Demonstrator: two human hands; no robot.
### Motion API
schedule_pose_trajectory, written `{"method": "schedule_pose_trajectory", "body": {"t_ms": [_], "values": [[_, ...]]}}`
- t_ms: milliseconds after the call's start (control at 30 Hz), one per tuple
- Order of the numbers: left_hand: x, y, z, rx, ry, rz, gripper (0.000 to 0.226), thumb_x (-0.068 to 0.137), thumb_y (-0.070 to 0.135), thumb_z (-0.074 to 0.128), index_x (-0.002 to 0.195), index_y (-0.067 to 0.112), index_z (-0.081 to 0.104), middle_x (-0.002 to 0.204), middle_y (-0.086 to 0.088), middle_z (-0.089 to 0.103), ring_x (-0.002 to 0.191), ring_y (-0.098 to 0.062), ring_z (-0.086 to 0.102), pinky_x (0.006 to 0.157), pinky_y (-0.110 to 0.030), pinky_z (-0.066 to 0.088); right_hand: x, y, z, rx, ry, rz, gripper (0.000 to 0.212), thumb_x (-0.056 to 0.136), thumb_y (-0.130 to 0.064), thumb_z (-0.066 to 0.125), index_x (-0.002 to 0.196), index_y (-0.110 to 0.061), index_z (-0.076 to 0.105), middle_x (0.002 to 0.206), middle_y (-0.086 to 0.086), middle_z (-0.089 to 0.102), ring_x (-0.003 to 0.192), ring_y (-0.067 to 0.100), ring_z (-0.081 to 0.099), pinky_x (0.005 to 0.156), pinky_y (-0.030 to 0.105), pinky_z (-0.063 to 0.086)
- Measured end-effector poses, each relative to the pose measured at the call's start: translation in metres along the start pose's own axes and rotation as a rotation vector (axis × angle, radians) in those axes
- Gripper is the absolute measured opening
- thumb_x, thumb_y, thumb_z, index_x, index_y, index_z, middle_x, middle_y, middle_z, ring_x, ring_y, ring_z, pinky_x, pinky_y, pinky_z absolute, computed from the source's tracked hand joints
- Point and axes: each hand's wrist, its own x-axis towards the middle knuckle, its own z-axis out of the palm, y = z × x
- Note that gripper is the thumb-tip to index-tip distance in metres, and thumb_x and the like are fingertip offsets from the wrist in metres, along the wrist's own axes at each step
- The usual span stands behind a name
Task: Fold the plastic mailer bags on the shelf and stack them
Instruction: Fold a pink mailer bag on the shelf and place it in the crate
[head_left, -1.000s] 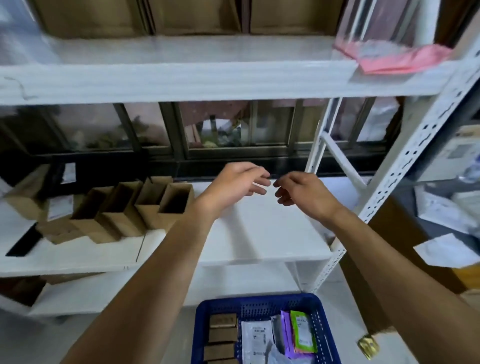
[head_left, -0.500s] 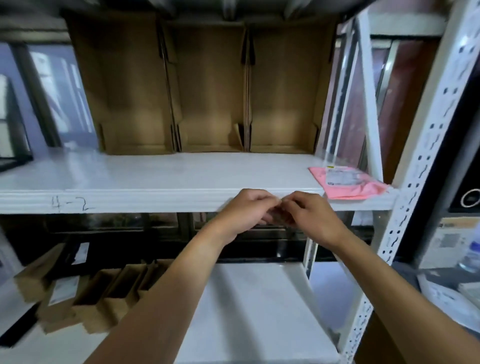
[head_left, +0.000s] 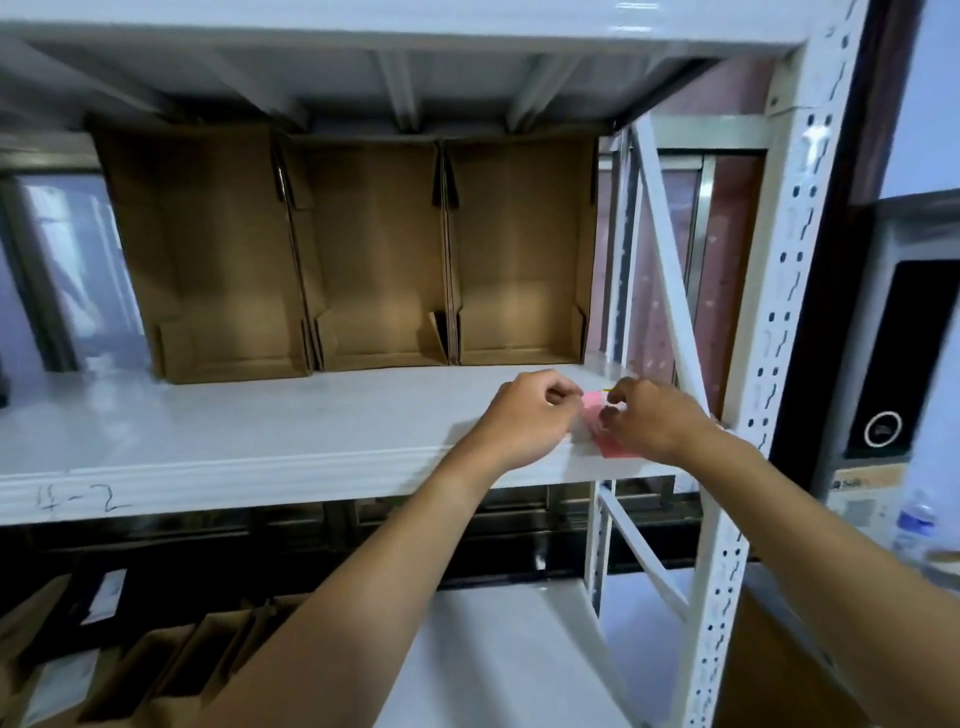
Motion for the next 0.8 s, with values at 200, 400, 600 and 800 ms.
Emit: {"method": "schedule_pose_trajectory", "body": {"t_ms": [200,400,600,800], "values": [[0.006,-0.008,-0.005,0.090,0.011,0.005,0.020,0.097,0.028,0.056,0.109,0.023,0.072,0.101,0.012,0.068,0.099,-0.014,0.068,0.092,-0.034,0.054,0.001,-0.003,0.011,0.015,-0.067,-0.010,0.031,0.096,-0.047,0.044,0.099,-0.022,0.061,0.104,0.008,0.066,0.097,0.030,0.060,0.083,0.037,0.048],[0.008,-0.033,-0.028,0.277,0.052,-0.014,0.024,0.097,0.030,0.056,0.114,0.020,0.070,0.112,0.005,0.069,0.106,-0.017,0.062,0.094,-0.033,0.051,0.010,-0.037,0.010,0.179,-0.159,-0.068,0.041,0.098,-0.035,0.047,0.135,-0.020,0.057,0.135,0.007,0.060,0.119,0.028,0.055,0.097,0.036,0.046],[0.002,-0.066,-0.056,0.565,0.035,0.003,0.030,0.101,0.029,0.046,0.120,0.018,0.067,0.122,-0.006,0.069,0.111,-0.031,0.060,0.092,-0.039,0.050,0.016,-0.090,0.022,0.303,-0.240,-0.204,0.038,0.098,-0.021,0.045,0.133,-0.015,0.059,0.134,0.009,0.059,0.119,0.027,0.054,0.104,0.040,0.044],[-0.001,-0.099,-0.097,0.634,0.012,-0.115,0.033,0.098,0.032,0.040,0.101,0.021,0.071,0.102,-0.008,0.069,0.094,-0.033,0.059,0.075,-0.037,0.049,0.021,-0.138,0.031,0.525,-0.315,-0.248,0.033,0.093,-0.005,0.045,0.118,0.000,0.068,0.124,0.014,0.066,0.117,0.028,0.058,0.102,0.037,0.045]]}}
